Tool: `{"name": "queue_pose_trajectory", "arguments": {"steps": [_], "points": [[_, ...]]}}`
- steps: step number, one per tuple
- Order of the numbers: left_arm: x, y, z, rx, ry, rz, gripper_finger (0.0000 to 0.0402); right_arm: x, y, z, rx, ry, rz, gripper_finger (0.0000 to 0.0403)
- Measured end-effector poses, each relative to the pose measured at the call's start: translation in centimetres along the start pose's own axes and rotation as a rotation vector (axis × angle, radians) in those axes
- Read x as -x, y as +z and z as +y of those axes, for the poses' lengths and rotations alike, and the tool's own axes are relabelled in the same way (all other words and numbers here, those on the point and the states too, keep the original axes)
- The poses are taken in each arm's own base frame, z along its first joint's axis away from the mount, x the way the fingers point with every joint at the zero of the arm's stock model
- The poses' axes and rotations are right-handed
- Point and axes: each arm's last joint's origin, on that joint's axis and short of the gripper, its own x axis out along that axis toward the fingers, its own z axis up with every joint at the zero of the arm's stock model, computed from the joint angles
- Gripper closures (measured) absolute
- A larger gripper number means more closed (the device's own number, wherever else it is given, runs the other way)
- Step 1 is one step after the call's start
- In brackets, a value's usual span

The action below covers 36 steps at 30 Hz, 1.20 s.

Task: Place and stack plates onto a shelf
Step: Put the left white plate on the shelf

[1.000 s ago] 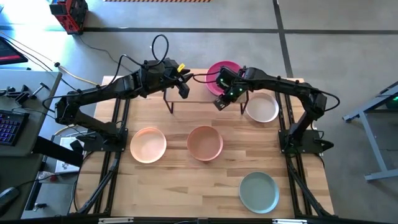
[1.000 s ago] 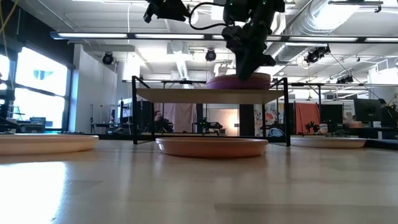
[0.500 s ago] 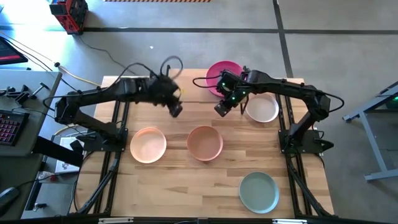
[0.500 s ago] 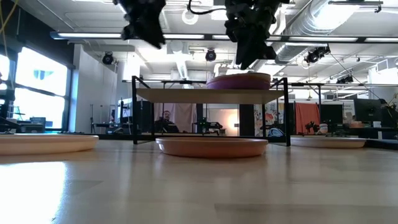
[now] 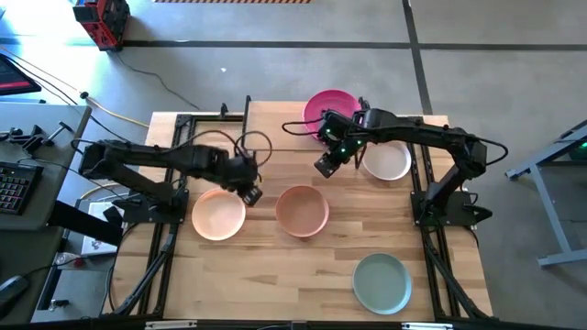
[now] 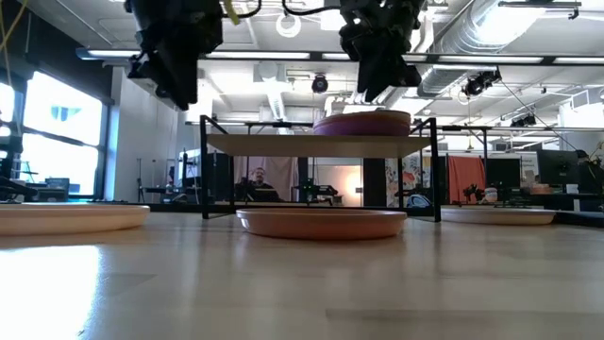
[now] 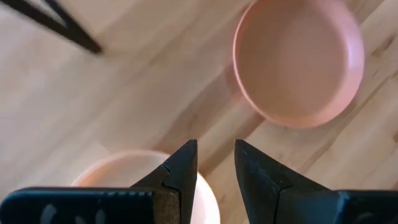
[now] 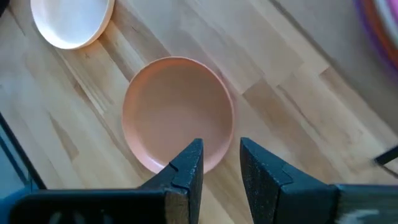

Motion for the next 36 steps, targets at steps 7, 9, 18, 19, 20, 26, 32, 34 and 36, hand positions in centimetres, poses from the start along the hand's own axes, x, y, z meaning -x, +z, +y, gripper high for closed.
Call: {"name": "queue_pose_trajectory", "arguments": {"steps": [7,9,18,19,20,26,32,34,36], "points": [[-1.5,-2.8,-0.5,0.062,0.033,0.067,0.0307,-0.3,-0.9,1.5,-0.062,0.012,0.016,0.0318],[-1.8,-3.5,-0.6,0.085,0.033,0.088,0.0307,-0.4,-1.2,2.0,-0.079,0.015,0.022,0.0318],[-3.5,-7.0,-1.0,0.160,0.067,0.126,0.0307,-0.9,-2.9,4.5,-0.080,-0.002,0.026,0.0318],[-3.7,-7.4,-1.0,0.164,0.064,0.123,0.0307,-0.9,-3.2,4.8,-0.077,-0.006,0.025,0.0318],[-3.8,-7.7,-1.1,0.166,0.061,0.116,0.0307,-0.9,-3.4,5.0,-0.073,-0.010,0.023,0.0318],[-5.0,-9.3,-1.3,0.211,0.033,0.077,0.0307,-1.1,-4.5,6.3,-0.046,-0.008,0.032,0.0318],[-6.1,-10.6,-1.4,0.230,-0.013,0.072,0.0307,-1.2,-5.1,7.1,-0.032,-0.001,0.042,0.0318],[-6.3,-11.0,-1.3,0.242,-0.017,0.074,0.0307,-1.2,-5.3,7.2,-0.038,-0.005,0.038,0.0318],[-6.5,-11.3,-1.3,0.250,-0.021,0.074,0.0307,-1.2,-5.4,7.3,-0.034,-0.018,0.027,0.0318]]}}
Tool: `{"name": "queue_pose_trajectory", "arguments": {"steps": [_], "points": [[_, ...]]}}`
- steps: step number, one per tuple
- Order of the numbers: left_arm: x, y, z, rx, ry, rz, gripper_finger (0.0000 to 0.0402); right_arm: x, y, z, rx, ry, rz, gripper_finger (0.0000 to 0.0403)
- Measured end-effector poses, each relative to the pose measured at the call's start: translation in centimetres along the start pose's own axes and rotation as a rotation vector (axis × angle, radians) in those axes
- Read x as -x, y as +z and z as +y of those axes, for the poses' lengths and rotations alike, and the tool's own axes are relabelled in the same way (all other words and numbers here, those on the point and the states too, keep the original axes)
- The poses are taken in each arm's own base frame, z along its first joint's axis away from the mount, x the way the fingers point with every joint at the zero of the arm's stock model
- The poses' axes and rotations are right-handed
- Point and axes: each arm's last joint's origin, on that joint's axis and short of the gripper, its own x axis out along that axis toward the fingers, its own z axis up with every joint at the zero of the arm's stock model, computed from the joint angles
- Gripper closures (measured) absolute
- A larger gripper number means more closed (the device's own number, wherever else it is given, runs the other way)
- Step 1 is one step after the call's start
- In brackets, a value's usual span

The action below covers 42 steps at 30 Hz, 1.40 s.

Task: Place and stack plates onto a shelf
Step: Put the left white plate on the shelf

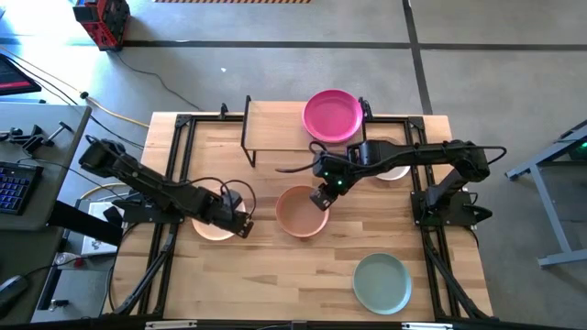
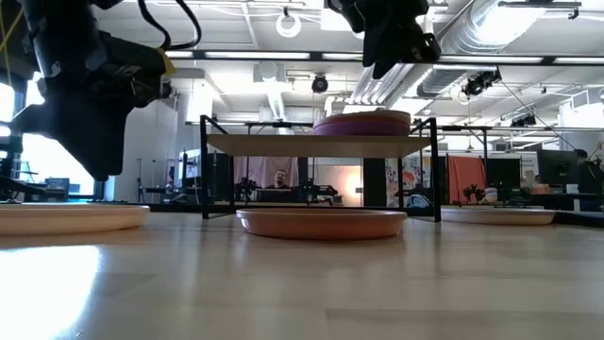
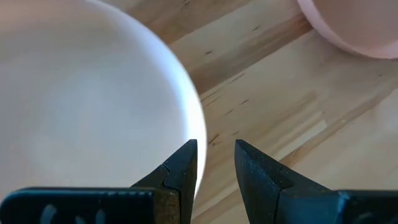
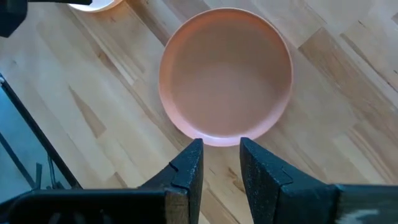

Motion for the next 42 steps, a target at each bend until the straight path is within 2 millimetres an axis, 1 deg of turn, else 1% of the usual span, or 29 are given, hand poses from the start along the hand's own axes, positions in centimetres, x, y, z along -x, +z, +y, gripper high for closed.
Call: {"name": "queue_pose_trajectory", "arguments": {"steps": [5,12,27,32,36,42], "points": [[-0.4,-0.5,0.2,0.010,0.004,-0.002,0.0307,0.0,-0.1,0.1,0.005,-0.001,-0.001,0.0318],[-1.8,-1.0,-0.2,0.005,-0.036,-0.002,0.0307,0.0,-0.1,0.1,0.005,-0.001,-0.001,0.0318],[-4.4,-1.6,-0.1,0.021,0.084,0.017,0.0307,0.0,-0.1,0.1,0.008,-0.001,-0.001,0.0318],[-4.6,-1.7,-0.1,0.028,0.094,0.019,0.0308,0.0,-0.1,0.1,0.008,-0.002,-0.002,0.0318],[-4.6,-1.7,-0.2,0.012,0.095,0.021,0.0325,0.0,-0.1,0.1,0.008,-0.002,-0.002,0.0318],[-4.4,-1.6,-0.6,-0.023,0.080,0.027,0.0379,0.0,-0.1,0.1,0.008,-0.002,-0.002,0.0318]]}}
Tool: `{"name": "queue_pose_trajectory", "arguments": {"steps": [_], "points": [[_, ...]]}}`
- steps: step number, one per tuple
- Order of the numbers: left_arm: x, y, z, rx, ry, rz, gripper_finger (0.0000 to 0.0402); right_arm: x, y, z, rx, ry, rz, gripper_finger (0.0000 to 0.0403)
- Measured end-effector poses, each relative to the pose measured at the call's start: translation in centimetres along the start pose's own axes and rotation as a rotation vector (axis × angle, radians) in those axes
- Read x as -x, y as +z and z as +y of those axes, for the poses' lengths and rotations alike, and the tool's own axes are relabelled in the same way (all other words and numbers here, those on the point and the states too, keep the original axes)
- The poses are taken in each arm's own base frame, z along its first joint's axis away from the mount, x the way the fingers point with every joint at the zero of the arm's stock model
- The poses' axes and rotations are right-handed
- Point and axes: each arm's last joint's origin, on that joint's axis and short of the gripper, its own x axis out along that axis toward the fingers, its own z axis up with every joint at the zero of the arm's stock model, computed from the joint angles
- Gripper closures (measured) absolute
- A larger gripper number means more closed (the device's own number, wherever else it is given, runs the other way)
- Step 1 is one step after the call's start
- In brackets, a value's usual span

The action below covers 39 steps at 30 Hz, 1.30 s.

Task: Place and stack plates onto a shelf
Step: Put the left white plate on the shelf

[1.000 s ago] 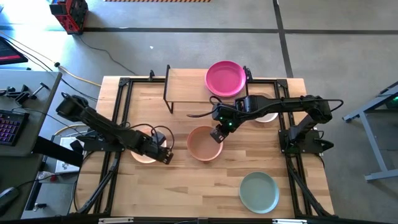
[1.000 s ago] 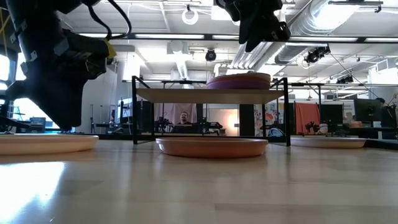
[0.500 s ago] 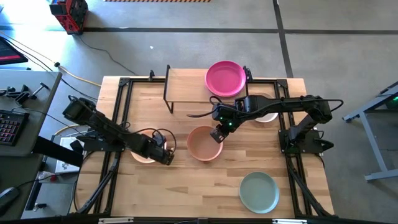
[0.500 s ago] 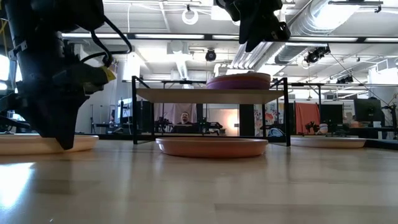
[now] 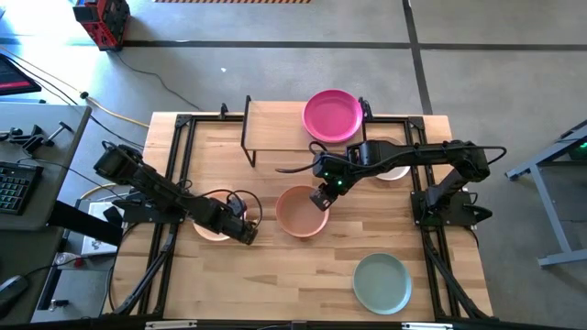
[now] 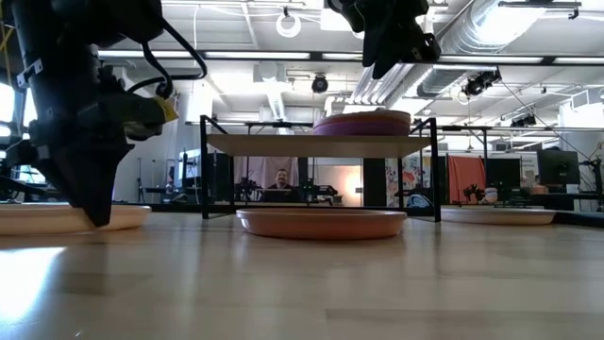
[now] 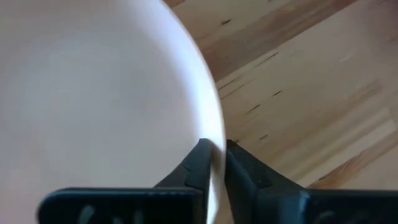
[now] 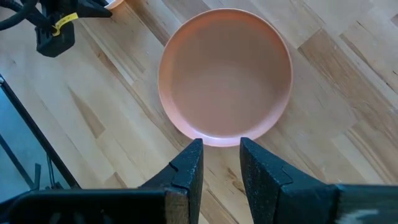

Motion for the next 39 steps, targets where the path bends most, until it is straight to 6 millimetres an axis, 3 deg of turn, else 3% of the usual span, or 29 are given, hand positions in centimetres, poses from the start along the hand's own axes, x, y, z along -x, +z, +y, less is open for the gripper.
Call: {"name": "queue_pose_trajectory", "arguments": {"steps": [10,17,27,39], "points": [[0.2,-0.1,-0.2,-0.061,-0.018,0.044,0.0397,0.0,0.0,0.0,-0.002,0.000,0.000,0.0318],[1.7,-0.2,-1.8,-0.152,-0.057,0.075,0.0400,0.0,0.0,0.0,0.000,0.000,0.000,0.0318],[7.0,-0.5,-4.5,-0.375,-0.027,0.099,0.0401,0.0,0.0,0.0,-0.002,-0.010,-0.011,0.0318],[13.7,0.7,-7.0,-0.596,-0.065,-0.009,0.0401,0.0,0.5,0.3,-0.019,-0.001,-0.078,0.0318]]}}
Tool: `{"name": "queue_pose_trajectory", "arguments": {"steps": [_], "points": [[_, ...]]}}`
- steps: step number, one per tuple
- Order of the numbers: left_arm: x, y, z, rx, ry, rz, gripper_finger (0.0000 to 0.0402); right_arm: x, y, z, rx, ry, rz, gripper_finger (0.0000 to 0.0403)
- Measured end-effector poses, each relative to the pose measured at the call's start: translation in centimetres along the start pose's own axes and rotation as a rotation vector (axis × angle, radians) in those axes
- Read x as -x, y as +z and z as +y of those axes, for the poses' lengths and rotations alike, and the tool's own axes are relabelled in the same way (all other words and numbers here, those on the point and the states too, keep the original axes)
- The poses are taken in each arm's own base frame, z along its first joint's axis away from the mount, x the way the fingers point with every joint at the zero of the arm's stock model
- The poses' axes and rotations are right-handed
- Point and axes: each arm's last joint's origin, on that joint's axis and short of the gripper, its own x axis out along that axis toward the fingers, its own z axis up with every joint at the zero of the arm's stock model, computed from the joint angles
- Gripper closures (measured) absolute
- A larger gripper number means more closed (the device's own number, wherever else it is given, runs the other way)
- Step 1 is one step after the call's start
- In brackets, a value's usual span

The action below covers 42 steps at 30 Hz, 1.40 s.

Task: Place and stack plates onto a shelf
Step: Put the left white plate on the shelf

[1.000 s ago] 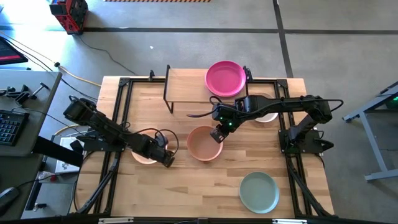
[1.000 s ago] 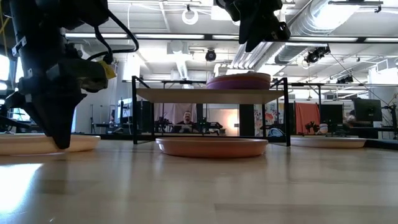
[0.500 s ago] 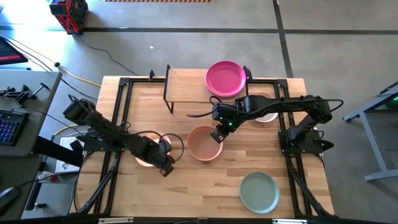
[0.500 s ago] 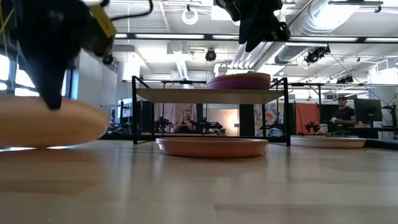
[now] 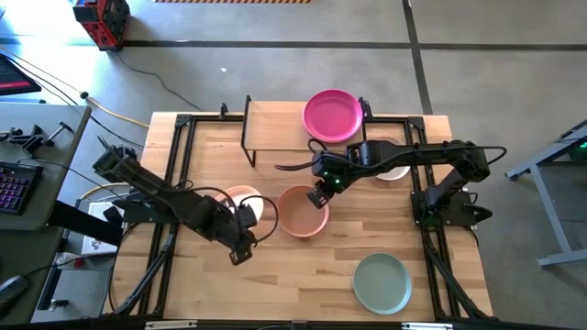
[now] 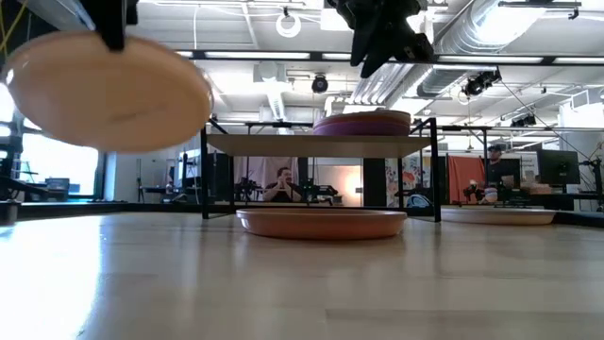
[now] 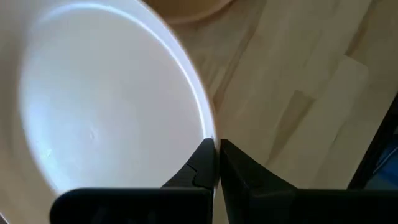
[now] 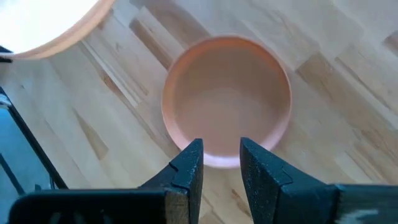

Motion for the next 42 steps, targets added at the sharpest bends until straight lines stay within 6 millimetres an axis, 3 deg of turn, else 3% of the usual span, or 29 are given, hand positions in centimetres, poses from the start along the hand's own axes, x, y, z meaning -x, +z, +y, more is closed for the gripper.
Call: {"name": "queue_pose_trajectory", "arguments": {"steps": [9,18,23,30,37,42], "points": [[3.7,1.9,0.4,-0.272,0.069,-0.109,0.0401,0.8,1.4,0.2,0.006,0.066,-0.129,0.0318],[4.4,4.8,2.6,-0.494,0.198,-0.171,0.0401,5.1,3.7,-2.5,-0.015,0.016,-0.402,0.0318],[4.1,6.8,4.9,-0.568,0.321,-0.173,0.0401,6.8,5.1,-4.0,0.015,0.015,-0.504,0.0318],[3.7,10.2,9.0,-0.622,0.473,-0.180,0.0401,7.3,6.6,-6.1,0.065,-0.050,-0.545,0.0318],[3.6,13.3,13.6,-0.612,0.535,-0.205,0.0401,7.5,7.4,-7.6,0.088,-0.103,-0.554,0.0318],[3.6,14.7,16.3,-0.575,0.466,-0.242,0.0401,7.6,7.7,-8.4,0.100,-0.130,-0.546,0.0318]]}}
